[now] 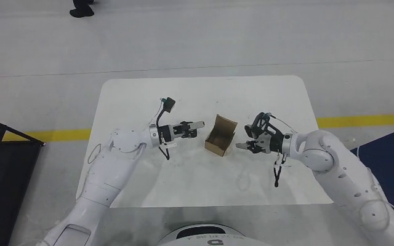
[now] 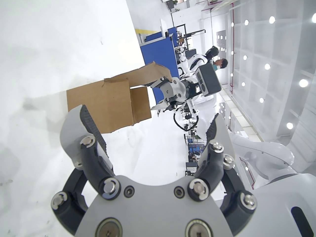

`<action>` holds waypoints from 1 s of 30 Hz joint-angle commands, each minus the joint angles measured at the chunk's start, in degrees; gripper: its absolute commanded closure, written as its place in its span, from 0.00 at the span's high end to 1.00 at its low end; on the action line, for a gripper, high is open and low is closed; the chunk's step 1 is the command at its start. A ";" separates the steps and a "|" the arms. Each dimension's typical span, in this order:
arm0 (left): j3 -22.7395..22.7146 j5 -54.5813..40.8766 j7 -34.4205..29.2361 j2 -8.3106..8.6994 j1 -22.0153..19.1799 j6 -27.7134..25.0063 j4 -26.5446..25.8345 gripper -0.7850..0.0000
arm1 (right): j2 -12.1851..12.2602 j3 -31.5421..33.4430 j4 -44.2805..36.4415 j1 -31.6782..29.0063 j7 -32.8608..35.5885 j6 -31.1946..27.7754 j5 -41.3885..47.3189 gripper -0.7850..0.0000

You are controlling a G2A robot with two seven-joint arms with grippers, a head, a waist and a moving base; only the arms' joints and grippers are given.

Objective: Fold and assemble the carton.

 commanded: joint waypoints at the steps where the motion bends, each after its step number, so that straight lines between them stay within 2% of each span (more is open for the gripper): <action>1: 0.87 -0.16 0.83 -0.17 0.00 -0.35 0.12 1.00 | -0.31 -0.93 0.59 1.01 -0.09 0.43 0.09 0.80; 11: 5.84 -1.45 2.16 -1.36 -2.54 -4.18 6.21 1.00 | -1.80 -4.80 1.36 5.32 1.87 3.24 1.92 0.80; 16: 7.66 -2.25 2.25 -1.84 -3.36 -5.24 7.82 1.00 | -2.52 -6.82 1.53 7.11 5.09 7.25 1.81 0.77; 21: 8.47 -4.27 2.22 -2.12 -3.44 -6.63 8.62 1.00 | -3.22 -8.43 1.23 8.48 8.36 11.32 3.49 0.69; 26: 8.54 -6.32 2.31 -2.22 -3.21 -7.99 9.18 1.00 | -3.62 -9.42 -0.16 9.68 13.09 15.83 2.49 0.67; 30: 7.25 -8.11 2.77 -1.99 -2.93 -9.02 9.76 1.00 | -3.80 -9.78 -2.36 10.22 16.56 18.71 1.76 0.73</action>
